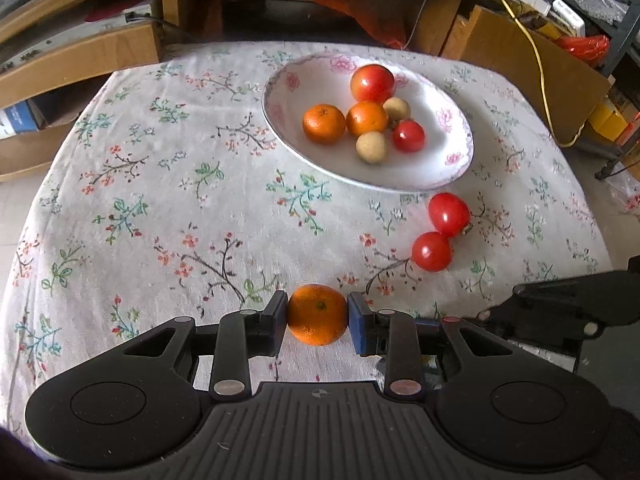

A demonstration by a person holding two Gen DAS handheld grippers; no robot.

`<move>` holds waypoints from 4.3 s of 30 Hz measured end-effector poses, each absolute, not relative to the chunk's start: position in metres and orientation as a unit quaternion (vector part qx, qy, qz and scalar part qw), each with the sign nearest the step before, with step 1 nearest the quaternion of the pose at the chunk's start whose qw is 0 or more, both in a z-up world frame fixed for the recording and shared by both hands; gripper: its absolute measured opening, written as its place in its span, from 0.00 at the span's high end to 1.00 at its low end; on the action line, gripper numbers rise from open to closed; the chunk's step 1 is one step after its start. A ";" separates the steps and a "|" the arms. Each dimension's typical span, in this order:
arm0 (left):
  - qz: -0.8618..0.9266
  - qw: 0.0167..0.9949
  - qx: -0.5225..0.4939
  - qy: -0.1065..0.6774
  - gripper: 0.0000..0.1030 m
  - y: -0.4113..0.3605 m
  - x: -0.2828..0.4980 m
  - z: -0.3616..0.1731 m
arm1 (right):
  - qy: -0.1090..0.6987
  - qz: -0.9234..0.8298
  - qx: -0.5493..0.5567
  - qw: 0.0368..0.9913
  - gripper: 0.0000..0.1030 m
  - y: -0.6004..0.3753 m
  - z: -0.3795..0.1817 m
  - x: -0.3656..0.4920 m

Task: Organize fruits
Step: 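Grasp a mandarin orange with the left gripper while the right gripper grasps a small brown kiwi, then carry the orange and kiwi over the white bowl with both grippers, then open both grippers to drop the orange and kiwi into the bowl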

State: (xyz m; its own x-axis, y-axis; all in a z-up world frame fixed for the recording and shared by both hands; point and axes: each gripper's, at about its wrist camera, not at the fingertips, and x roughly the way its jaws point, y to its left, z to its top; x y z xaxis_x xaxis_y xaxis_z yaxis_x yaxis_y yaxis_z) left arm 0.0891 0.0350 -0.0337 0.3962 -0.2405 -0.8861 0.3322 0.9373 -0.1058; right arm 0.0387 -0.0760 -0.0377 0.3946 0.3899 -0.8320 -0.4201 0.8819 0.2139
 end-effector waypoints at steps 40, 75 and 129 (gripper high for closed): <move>-0.167 0.857 0.065 0.483 0.62 -0.015 0.120 -0.005 | 0.445 0.140 0.004 0.885 0.73 -0.148 0.003 0.093; -0.145 0.857 0.086 0.486 0.63 -0.026 0.154 -0.025 | 0.450 0.131 0.015 0.883 0.73 -0.155 -0.022 0.145; -0.136 0.869 0.068 0.471 0.54 -0.024 0.151 -0.013 | 0.426 0.131 0.038 0.894 0.71 -0.164 -0.014 0.142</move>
State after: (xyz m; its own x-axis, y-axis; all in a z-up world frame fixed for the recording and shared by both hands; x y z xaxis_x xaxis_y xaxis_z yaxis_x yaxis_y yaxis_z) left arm 0.1511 -0.0243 -0.0132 0.5205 -0.1721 -0.8364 0.2994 0.9541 -0.0100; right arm 0.1423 -0.1645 -0.0142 0.6030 0.2671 -0.7517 -0.2028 0.9626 0.1794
